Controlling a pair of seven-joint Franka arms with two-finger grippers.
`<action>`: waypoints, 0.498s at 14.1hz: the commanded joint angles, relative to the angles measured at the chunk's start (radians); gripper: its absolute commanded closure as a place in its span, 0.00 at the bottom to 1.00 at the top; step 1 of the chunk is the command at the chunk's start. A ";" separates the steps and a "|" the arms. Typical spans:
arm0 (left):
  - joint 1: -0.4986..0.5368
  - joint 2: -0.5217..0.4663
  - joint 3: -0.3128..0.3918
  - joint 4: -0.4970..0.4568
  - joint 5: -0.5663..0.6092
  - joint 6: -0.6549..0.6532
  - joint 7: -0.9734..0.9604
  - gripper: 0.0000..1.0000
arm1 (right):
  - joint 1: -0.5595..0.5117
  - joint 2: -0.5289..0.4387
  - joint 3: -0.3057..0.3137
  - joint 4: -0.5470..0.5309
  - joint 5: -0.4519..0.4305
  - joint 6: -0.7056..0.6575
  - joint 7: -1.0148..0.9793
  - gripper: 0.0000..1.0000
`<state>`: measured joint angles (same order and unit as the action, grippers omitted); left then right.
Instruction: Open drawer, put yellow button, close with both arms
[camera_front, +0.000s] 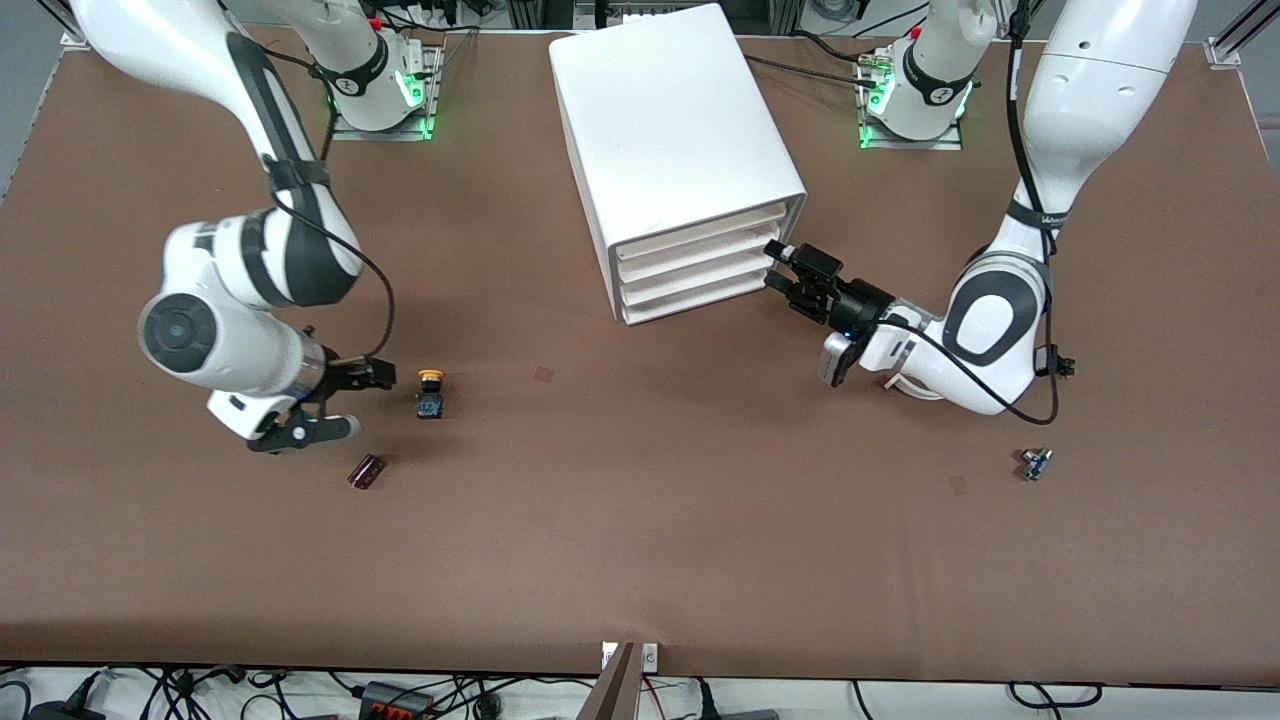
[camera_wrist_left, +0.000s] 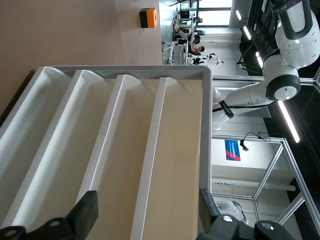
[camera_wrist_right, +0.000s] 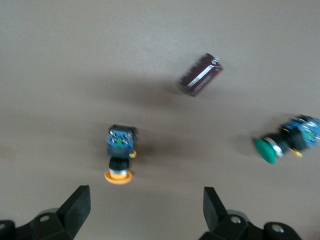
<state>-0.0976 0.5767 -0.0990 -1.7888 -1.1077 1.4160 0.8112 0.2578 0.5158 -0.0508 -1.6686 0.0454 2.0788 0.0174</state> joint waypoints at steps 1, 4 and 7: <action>-0.022 -0.021 -0.001 -0.053 -0.024 0.015 0.052 0.12 | 0.031 0.058 -0.003 0.009 0.013 0.056 0.039 0.00; -0.045 -0.021 -0.002 -0.099 -0.027 0.020 0.133 0.17 | 0.050 0.115 -0.003 0.009 0.011 0.127 0.038 0.00; -0.054 -0.026 -0.002 -0.116 -0.034 0.017 0.181 0.35 | 0.052 0.159 -0.003 0.009 0.013 0.139 0.039 0.00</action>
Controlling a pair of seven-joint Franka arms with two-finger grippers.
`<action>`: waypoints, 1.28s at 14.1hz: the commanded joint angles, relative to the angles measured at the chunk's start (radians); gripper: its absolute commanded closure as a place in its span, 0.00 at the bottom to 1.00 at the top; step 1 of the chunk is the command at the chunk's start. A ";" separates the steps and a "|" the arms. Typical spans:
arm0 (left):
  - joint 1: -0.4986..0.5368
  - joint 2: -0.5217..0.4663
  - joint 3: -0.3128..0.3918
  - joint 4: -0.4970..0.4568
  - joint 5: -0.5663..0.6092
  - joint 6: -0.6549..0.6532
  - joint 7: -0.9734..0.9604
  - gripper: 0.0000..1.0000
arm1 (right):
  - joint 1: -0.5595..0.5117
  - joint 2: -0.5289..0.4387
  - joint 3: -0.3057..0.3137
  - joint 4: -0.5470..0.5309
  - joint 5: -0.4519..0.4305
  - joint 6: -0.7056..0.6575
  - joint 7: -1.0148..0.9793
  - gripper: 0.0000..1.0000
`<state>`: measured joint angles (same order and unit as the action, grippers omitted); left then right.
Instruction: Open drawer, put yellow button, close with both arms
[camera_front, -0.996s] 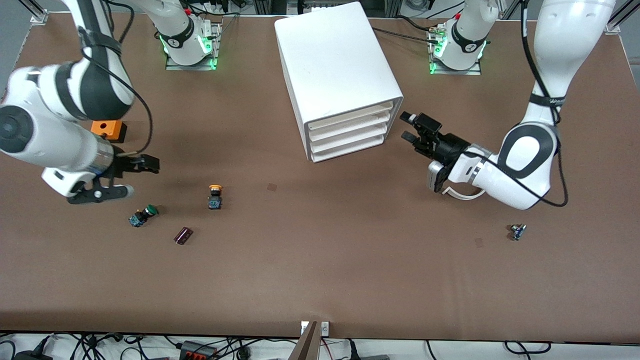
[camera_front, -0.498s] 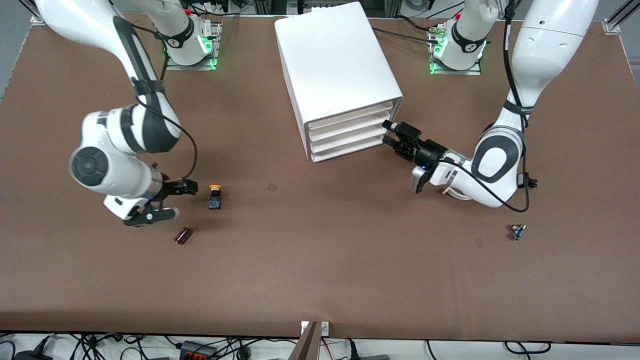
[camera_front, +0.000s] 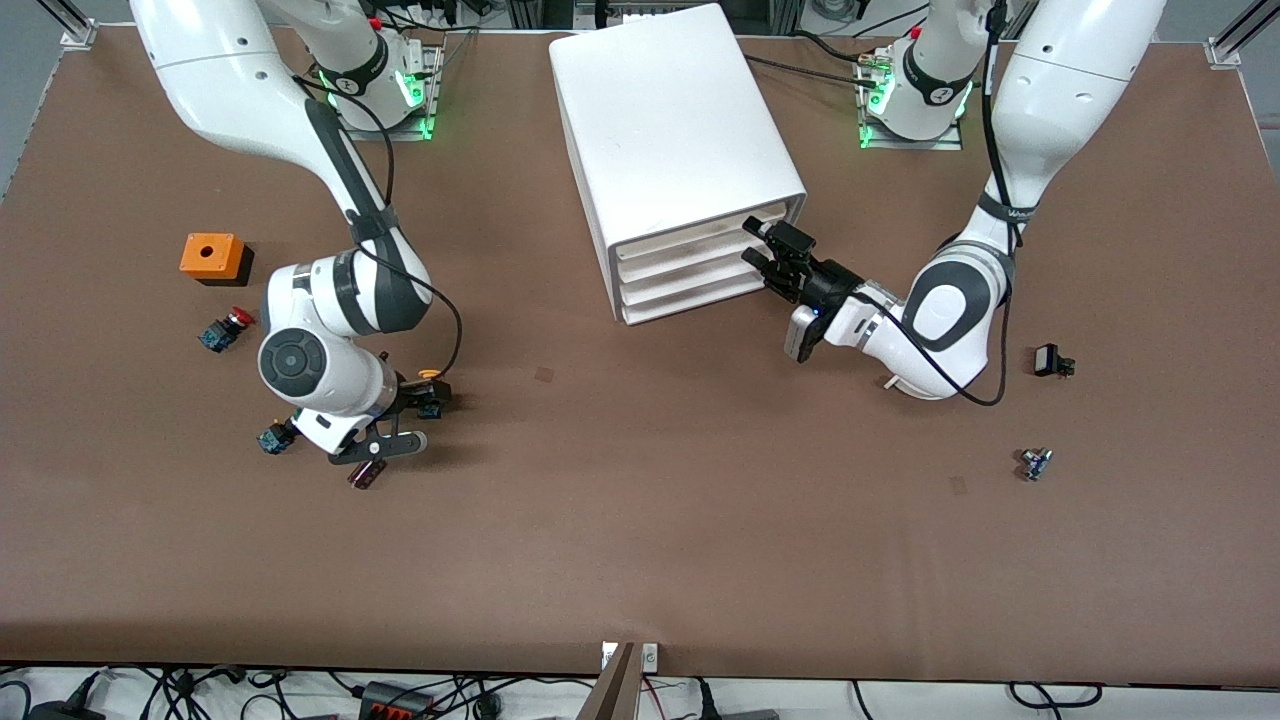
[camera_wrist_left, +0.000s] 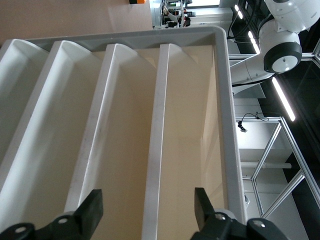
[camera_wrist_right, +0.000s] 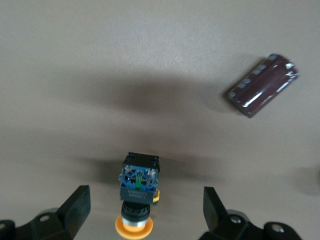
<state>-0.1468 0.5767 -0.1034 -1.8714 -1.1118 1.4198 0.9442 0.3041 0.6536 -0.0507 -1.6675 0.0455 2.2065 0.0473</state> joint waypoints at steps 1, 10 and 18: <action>-0.010 -0.026 0.002 -0.034 -0.029 0.013 0.063 0.42 | 0.012 0.030 -0.003 0.006 0.013 0.010 0.011 0.00; -0.017 -0.023 -0.015 -0.026 -0.036 0.015 0.074 1.00 | 0.026 0.044 -0.003 -0.012 0.014 -0.005 0.014 0.28; 0.012 0.046 0.016 0.115 0.012 0.010 0.056 1.00 | 0.023 0.026 -0.004 0.003 0.014 -0.005 0.002 1.00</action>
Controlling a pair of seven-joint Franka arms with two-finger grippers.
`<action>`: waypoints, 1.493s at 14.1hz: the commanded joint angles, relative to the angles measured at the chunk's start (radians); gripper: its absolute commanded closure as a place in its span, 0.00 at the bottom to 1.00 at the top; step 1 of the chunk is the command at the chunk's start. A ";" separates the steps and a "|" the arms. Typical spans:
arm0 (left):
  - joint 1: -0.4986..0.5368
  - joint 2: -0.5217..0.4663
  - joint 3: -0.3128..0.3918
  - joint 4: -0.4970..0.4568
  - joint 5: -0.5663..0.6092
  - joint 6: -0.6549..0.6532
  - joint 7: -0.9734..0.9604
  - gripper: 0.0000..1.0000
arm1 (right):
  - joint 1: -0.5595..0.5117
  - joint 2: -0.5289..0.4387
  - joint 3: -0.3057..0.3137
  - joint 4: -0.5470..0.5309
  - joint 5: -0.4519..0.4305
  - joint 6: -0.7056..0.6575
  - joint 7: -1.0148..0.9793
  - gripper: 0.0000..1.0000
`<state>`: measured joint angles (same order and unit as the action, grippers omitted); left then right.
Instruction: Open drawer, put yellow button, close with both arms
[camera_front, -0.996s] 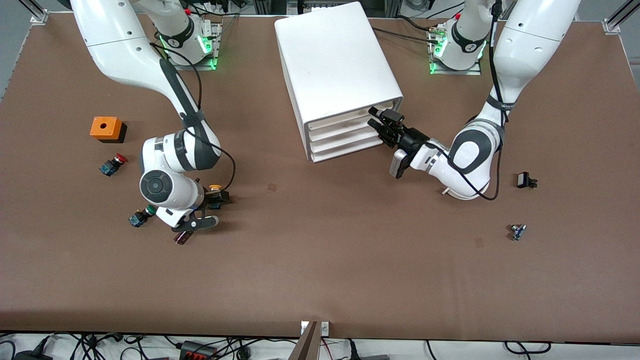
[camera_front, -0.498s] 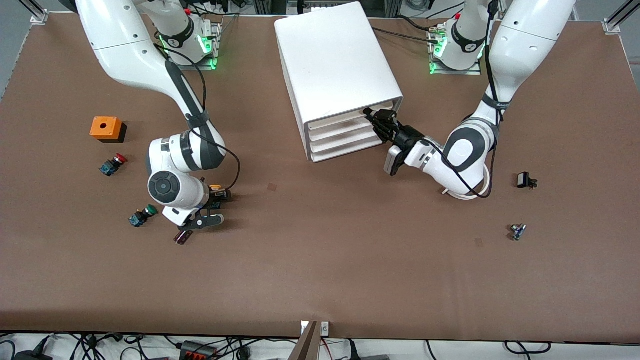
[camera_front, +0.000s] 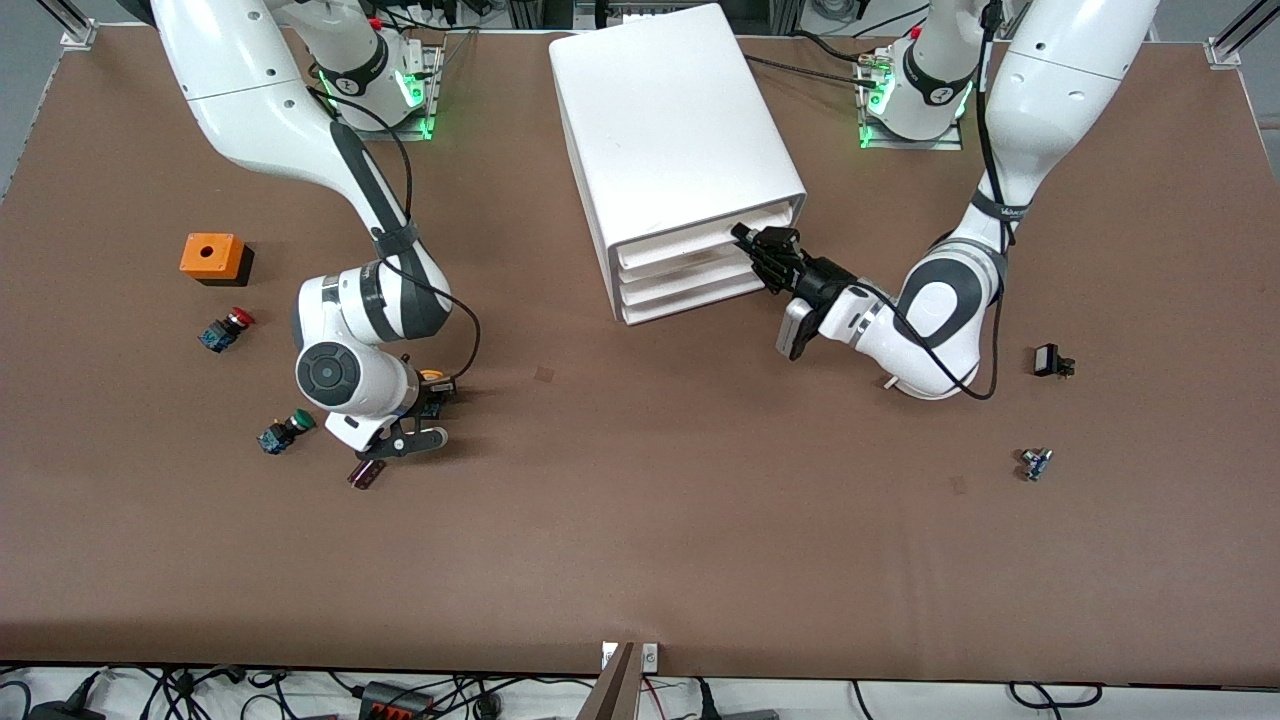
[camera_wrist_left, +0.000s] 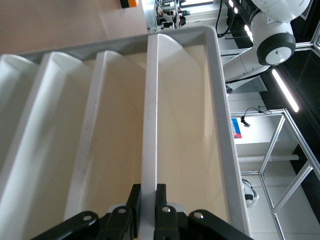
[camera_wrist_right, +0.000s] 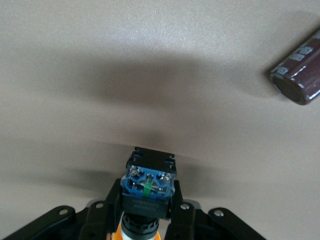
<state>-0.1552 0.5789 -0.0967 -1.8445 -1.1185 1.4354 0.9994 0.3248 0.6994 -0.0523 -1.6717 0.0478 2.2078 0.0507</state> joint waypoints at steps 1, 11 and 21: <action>0.029 0.061 0.009 0.120 0.020 -0.009 -0.010 1.00 | -0.003 -0.034 -0.003 0.021 0.012 -0.014 -0.006 1.00; 0.077 0.145 0.009 0.284 0.071 -0.012 -0.088 0.60 | 0.007 -0.044 -0.001 0.481 0.009 -0.330 -0.005 1.00; 0.086 0.022 0.018 0.417 0.246 -0.020 -0.779 0.00 | 0.252 -0.044 0.008 0.688 0.000 -0.468 0.090 1.00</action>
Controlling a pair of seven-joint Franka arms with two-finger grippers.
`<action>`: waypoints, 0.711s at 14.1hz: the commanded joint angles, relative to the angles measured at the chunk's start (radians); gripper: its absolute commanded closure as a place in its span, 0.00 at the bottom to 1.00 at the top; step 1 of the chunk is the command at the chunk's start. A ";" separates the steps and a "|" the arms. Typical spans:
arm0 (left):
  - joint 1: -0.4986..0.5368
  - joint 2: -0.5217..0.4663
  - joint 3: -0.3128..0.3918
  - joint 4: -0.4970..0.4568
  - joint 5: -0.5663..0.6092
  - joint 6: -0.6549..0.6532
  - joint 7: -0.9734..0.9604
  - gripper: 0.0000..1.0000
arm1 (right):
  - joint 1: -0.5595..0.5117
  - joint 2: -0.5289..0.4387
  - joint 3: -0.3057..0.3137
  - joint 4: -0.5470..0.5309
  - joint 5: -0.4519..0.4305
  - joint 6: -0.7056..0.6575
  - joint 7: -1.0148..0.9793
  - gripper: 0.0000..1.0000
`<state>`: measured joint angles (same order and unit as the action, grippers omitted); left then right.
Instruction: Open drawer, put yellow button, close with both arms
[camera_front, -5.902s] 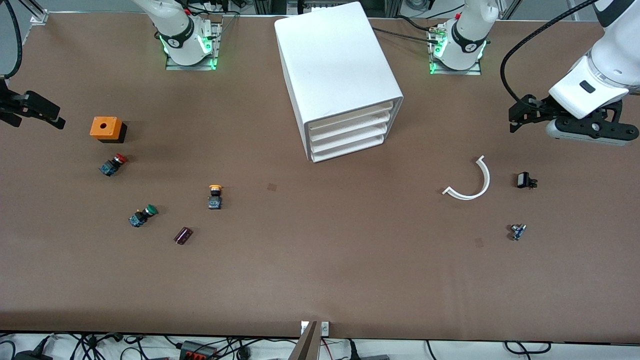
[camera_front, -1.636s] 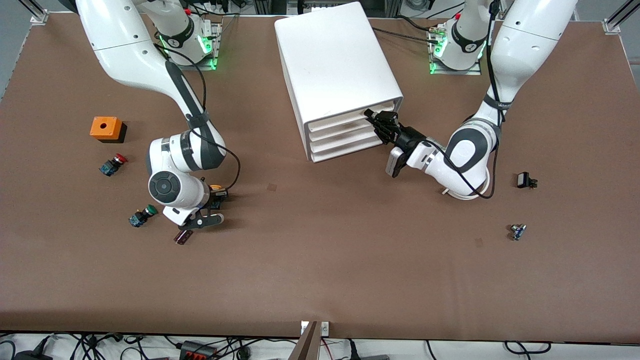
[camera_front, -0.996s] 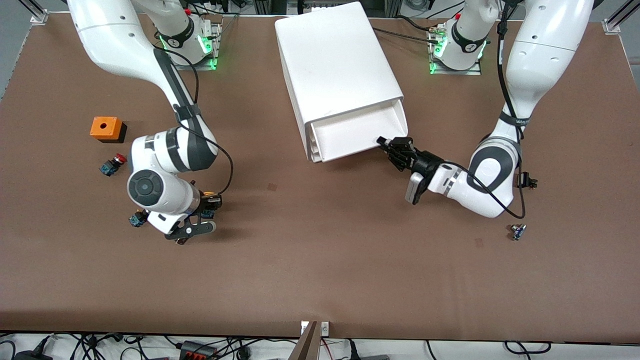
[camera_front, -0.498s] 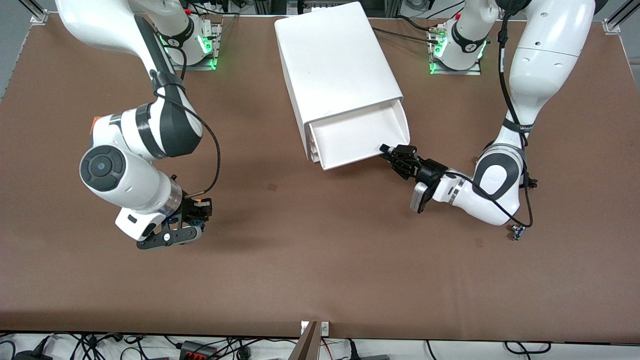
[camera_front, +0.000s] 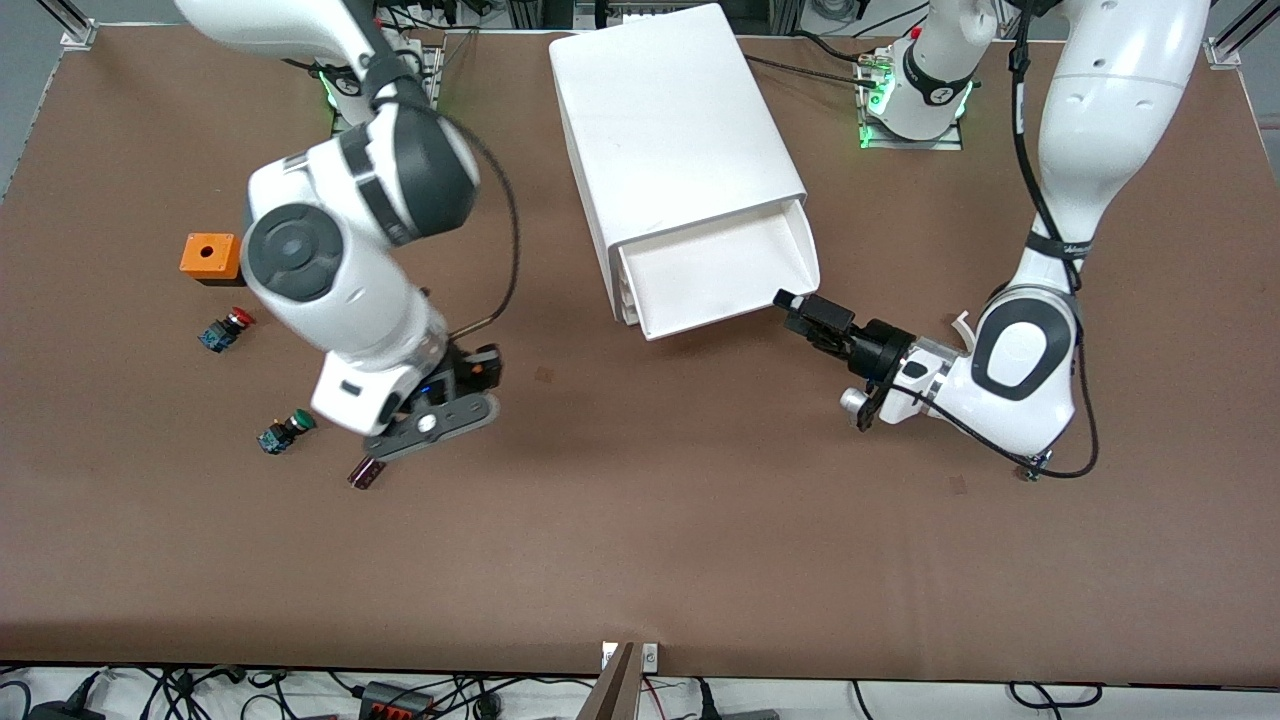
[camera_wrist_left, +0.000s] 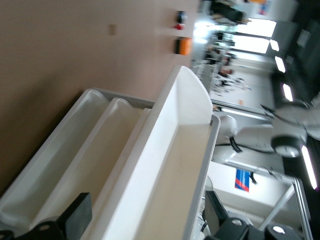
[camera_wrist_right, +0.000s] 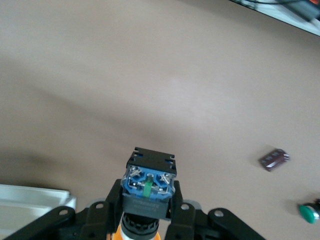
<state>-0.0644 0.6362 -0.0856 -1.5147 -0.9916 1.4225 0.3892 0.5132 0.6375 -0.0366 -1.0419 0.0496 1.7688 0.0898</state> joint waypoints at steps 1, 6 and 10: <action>-0.014 -0.035 0.007 0.147 0.216 -0.007 -0.261 0.00 | 0.091 0.017 -0.009 0.068 -0.002 -0.022 0.057 1.00; -0.061 -0.033 -0.003 0.257 0.607 -0.001 -0.556 0.00 | 0.198 0.024 -0.003 0.106 0.001 0.072 0.201 1.00; -0.063 -0.036 0.003 0.254 0.781 0.103 -0.628 0.00 | 0.267 0.039 -0.002 0.106 -0.001 0.127 0.309 1.00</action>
<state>-0.1271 0.5862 -0.0899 -1.2894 -0.2757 1.4904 -0.2008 0.7489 0.6473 -0.0358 -0.9735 0.0492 1.8821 0.3383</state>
